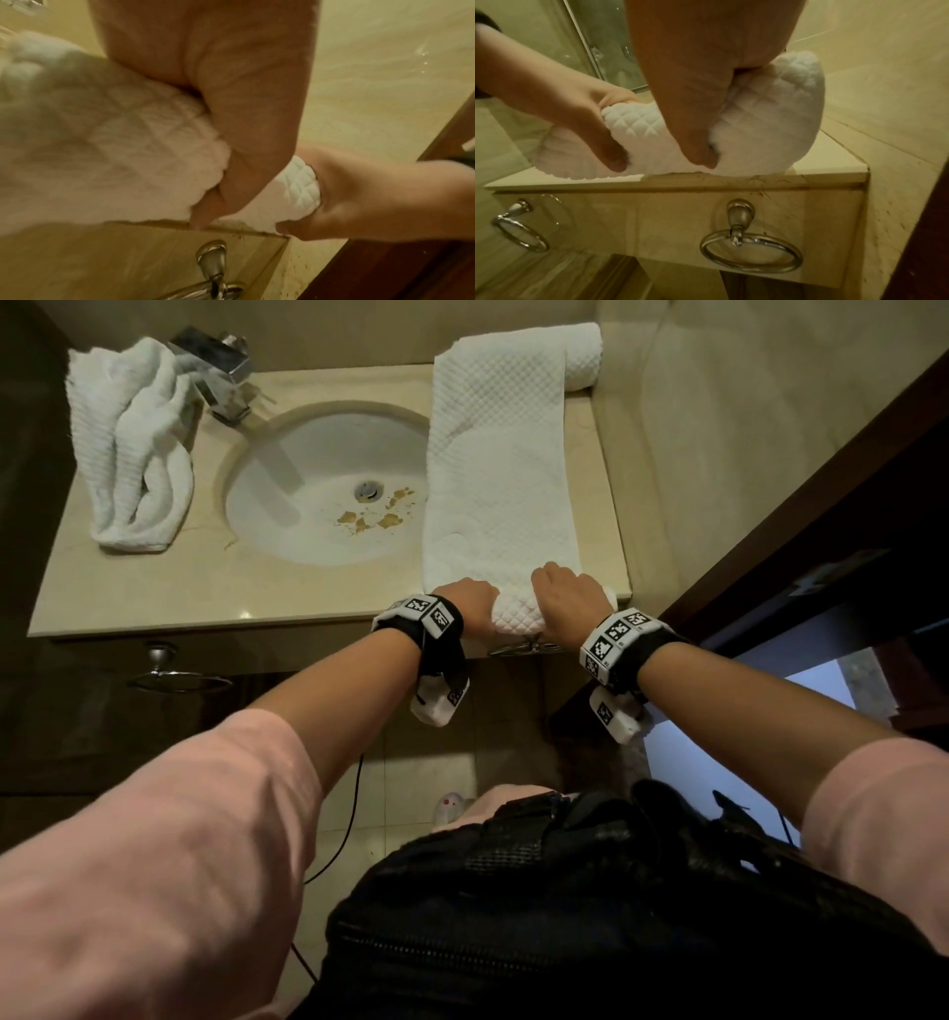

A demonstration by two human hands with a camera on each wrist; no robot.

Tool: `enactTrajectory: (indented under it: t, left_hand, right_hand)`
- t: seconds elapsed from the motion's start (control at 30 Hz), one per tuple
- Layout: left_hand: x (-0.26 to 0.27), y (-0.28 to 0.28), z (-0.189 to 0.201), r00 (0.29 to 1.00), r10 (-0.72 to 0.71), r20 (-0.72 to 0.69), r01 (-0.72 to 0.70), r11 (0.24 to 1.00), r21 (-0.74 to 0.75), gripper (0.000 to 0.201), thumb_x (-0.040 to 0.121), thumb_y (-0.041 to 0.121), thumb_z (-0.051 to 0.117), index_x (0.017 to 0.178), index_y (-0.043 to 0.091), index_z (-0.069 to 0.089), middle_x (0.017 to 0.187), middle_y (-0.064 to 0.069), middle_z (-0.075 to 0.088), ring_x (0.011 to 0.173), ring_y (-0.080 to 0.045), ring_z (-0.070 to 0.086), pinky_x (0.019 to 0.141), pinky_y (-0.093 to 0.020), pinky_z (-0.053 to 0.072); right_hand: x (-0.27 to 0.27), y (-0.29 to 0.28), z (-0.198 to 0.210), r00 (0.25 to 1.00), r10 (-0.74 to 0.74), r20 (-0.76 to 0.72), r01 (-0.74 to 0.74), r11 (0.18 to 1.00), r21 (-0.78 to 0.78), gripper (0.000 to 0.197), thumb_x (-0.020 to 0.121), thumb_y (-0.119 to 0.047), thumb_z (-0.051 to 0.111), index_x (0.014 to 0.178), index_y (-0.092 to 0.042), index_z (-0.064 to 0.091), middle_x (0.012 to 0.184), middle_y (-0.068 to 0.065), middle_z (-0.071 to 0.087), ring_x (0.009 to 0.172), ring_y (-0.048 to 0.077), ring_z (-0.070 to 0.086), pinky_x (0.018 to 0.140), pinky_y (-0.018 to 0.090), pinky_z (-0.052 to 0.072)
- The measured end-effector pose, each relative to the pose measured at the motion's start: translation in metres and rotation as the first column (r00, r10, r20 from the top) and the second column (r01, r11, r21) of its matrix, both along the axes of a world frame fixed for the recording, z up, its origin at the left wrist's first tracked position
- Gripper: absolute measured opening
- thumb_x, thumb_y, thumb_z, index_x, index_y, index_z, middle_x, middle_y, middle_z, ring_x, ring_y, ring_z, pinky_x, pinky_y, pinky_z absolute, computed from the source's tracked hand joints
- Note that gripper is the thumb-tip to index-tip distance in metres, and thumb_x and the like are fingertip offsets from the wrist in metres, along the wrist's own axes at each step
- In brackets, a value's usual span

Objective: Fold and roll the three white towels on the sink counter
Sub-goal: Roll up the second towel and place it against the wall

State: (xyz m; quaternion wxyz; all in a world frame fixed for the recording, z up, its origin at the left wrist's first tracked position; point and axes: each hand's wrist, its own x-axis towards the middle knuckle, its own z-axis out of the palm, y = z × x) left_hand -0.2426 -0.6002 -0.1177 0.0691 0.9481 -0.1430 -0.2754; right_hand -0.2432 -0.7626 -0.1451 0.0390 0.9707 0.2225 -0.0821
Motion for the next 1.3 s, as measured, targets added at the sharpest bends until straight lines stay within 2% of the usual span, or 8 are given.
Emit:
enactTrajectory:
  t: [0.17, 0.27, 0.4, 0.57, 0.83, 1.03, 1.13, 1.3]
  left_hand:
    - [0.008, 0.0, -0.011, 0.998, 0.018, -0.061, -0.017, 1.0, 0.017, 0.055, 0.082, 0.032, 0.067, 0.122, 0.004, 0.044, 0.114, -0.015, 0.06, 0.102, -0.032, 0.058, 0.082, -0.039, 0.048]
    - [-0.001, -0.003, -0.028, 0.949, -0.072, 0.308, 0.059, 0.997, 0.052, 0.052, 0.085, 0.034, 0.063, 0.123, 0.005, 0.043, 0.116, -0.017, 0.053, 0.105, -0.035, 0.051, 0.087, -0.042, 0.041]
    - [-0.017, -0.006, -0.046, 0.796, -0.175, 0.579, 0.174, 0.983, 0.059, 0.026, 0.073, -0.001, 0.05, 0.097, 0.004, 0.058, 0.09, -0.014, 0.06, 0.079, -0.03, 0.055, 0.074, -0.038, 0.046]
    - [-0.016, 0.0, -0.044, 0.935, -0.071, 0.348, 0.094, 0.994, -0.048, 0.027, 0.086, 0.0, 0.054, 0.113, 0.004, 0.052, 0.105, -0.016, 0.059, 0.096, -0.034, 0.057, 0.073, -0.037, 0.04]
    - [0.021, -0.001, -0.027, 0.997, -0.037, 0.071, 0.043, 0.995, -0.089, 0.032, 0.09, 0.021, 0.059, 0.115, 0.003, 0.051, 0.114, -0.017, 0.061, 0.103, -0.033, 0.058, 0.082, -0.035, 0.043]
    - [-0.012, -0.012, -0.047, 0.911, -0.103, 0.4, 0.064, 0.992, 0.109, 0.029, 0.082, 0.016, 0.059, 0.108, 0.009, 0.048, 0.105, -0.01, 0.056, 0.093, -0.027, 0.052, 0.079, -0.033, 0.038]
    - [-0.021, -0.018, -0.052, 0.894, -0.068, 0.442, 0.015, 0.992, 0.122, 0.026, 0.077, 0.014, 0.067, 0.1, 0.012, 0.054, 0.094, -0.005, 0.058, 0.083, -0.023, 0.055, 0.073, -0.032, 0.042]
    - [-0.009, -0.022, -0.047, 0.942, -0.051, 0.331, 0.021, 0.995, 0.093, 0.039, 0.084, 0.011, 0.063, 0.117, 0.007, 0.043, 0.11, -0.011, 0.058, 0.102, -0.03, 0.053, 0.085, -0.037, 0.039]
  right_hand:
    - [-0.005, -0.007, -0.011, 0.991, 0.062, 0.118, -0.061, 0.998, -0.019, 0.042, 0.046, 0.009, 0.075, 0.08, -0.001, 0.053, 0.08, 0.017, 0.053, 0.064, 0.031, 0.05, 0.051, 0.035, 0.036]
    - [-0.001, -0.01, -0.014, 0.996, 0.03, 0.083, -0.029, 0.999, -0.02, 0.043, 0.046, 0.001, 0.082, 0.081, 0.0, 0.055, 0.086, 0.018, 0.054, 0.074, 0.033, 0.052, 0.059, 0.036, 0.038]
    - [0.008, -0.013, -0.006, 0.996, -0.075, -0.038, 0.077, 0.994, 0.075, 0.033, 0.074, -0.015, 0.077, 0.097, 0.0, 0.059, 0.105, 0.017, 0.053, 0.097, 0.033, 0.049, 0.076, 0.038, 0.04]
    - [0.008, -0.012, -0.003, 0.995, -0.046, -0.084, 0.055, 0.993, 0.108, 0.029, 0.083, -0.023, 0.069, 0.105, -0.007, 0.06, 0.106, 0.012, 0.056, 0.103, 0.029, 0.05, 0.079, 0.036, 0.042]
    - [-0.019, 0.005, -0.014, 0.984, -0.092, 0.154, 0.085, 0.995, 0.056, 0.046, 0.076, 0.007, 0.042, 0.121, -0.001, 0.05, 0.104, 0.018, 0.054, 0.092, 0.034, 0.049, 0.083, 0.042, 0.037]
    - [0.002, 0.011, -0.005, 0.988, -0.109, -0.106, 0.106, 0.994, -0.034, 0.045, 0.082, -0.008, 0.061, 0.121, -0.002, 0.04, 0.116, 0.015, 0.051, 0.107, 0.031, 0.048, 0.09, 0.041, 0.034]
    - [0.011, 0.01, -0.004, 0.973, -0.113, -0.204, 0.107, 0.993, -0.04, 0.052, 0.082, -0.022, 0.069, 0.12, -0.004, 0.039, 0.117, 0.013, 0.053, 0.108, 0.03, 0.049, 0.089, 0.042, 0.035]
    - [0.004, 0.005, -0.009, 0.985, -0.123, -0.12, 0.123, 0.992, -0.004, 0.051, 0.076, -0.015, 0.069, 0.12, -0.005, 0.044, 0.12, 0.013, 0.046, 0.109, 0.03, 0.045, 0.09, 0.038, 0.035]
